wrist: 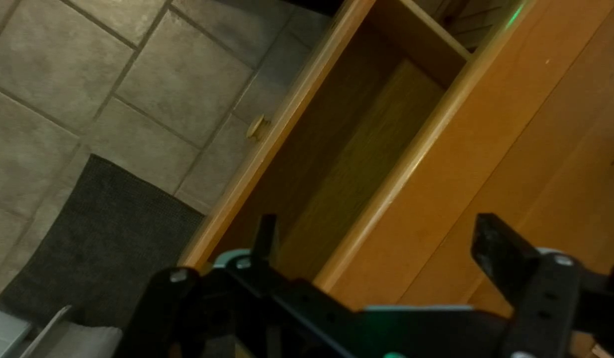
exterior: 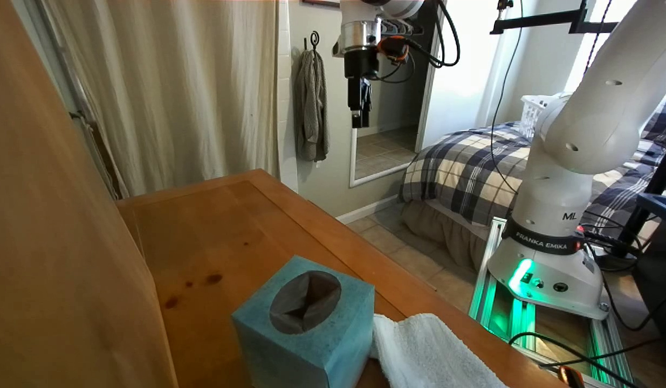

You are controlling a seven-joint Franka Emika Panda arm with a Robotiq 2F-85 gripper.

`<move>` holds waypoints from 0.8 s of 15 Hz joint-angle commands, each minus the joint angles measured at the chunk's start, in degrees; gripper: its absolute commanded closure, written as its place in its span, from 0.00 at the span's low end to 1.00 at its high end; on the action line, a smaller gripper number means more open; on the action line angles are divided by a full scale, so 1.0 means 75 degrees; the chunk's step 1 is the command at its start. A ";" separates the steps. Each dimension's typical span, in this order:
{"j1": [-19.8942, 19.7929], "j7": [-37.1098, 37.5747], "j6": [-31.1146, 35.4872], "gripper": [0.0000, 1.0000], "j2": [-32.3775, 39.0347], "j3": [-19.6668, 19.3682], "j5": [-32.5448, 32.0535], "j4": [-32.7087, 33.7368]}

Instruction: Put the towel into the drawer

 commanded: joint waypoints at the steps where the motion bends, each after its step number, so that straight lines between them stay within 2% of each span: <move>1: -0.0093 0.0069 -0.0020 0.00 -0.0118 0.0189 0.0038 -0.0111; 5: 0.0044 0.0180 -0.0859 0.00 -0.0517 0.0475 0.0073 -0.0482; 12: 0.0455 0.0093 -0.2439 0.00 -0.2137 0.0781 0.0684 -0.1295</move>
